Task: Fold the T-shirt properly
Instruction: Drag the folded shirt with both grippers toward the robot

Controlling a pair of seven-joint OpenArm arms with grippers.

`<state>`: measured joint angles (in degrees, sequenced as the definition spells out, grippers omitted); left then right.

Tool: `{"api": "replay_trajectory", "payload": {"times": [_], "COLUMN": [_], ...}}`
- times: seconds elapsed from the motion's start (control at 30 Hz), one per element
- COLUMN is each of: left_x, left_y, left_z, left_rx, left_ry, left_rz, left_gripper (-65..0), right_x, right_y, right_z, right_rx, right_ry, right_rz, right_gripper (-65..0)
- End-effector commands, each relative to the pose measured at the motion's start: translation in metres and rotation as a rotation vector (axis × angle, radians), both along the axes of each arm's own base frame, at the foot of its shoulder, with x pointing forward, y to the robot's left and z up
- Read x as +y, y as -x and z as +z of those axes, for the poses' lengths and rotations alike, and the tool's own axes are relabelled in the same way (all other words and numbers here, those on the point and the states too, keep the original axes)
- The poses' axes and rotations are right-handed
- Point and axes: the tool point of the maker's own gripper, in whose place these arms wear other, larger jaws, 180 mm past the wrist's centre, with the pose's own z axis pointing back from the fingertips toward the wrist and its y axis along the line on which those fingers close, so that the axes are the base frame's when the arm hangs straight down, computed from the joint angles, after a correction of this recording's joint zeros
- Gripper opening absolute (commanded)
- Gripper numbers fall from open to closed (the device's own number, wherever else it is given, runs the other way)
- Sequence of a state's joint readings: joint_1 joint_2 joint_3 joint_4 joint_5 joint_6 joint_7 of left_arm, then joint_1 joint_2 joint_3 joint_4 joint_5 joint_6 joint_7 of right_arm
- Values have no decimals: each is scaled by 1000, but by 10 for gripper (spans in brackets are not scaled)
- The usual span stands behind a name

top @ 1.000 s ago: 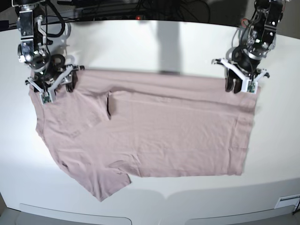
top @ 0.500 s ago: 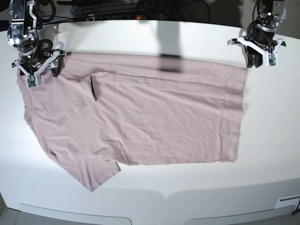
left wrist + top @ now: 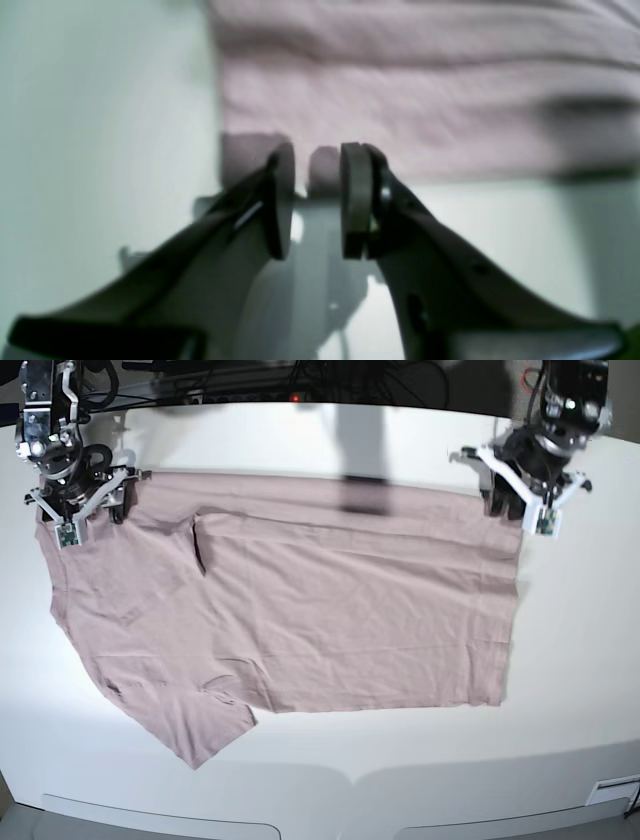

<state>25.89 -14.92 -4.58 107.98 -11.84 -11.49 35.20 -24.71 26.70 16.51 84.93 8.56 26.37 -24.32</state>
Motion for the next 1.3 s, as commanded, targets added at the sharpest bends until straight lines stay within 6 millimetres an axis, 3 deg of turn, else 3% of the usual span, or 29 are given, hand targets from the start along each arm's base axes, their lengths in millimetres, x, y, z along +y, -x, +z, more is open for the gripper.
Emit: {"api": "replay_trajectory", "payload": {"times": [0.0, 0.2, 0.43, 0.57, 0.8, 1.07, 1.27], "left_x": [1, -7, -17, -23, 5, 41, 45], "left_y": [-15, -37, -28, -10, 33, 69, 84], "left_z": [13, 18, -45, -73, -95, -102, -105], "left_rx": [-51, -53, 87, 174, 266, 310, 338], "left_ry": [-2, 95, 180, 174, 57, 10, 5], "left_rz": [-5, 16, 51, 57, 41, 99, 108], "left_gripper": [-491, -491, -491, -491, -491, -491, -491], "right_x": [-16, -16, -16, -16, -11, 24, 56], "right_y": [29, 29, 28, 29, 30, 34, 41], "right_z": [-13, -13, -13, -13, -14, -21, -24], "right_rx": [148, 147, 142, 145, 150, 159, 155], "right_ry": [82, 82, 81, 81, 52, -45, -112], "right_rz": [-9, -9, -7, -8, -7, 31, 50], "right_gripper": [-279, -279, -279, -279, -279, -279, -279]}}
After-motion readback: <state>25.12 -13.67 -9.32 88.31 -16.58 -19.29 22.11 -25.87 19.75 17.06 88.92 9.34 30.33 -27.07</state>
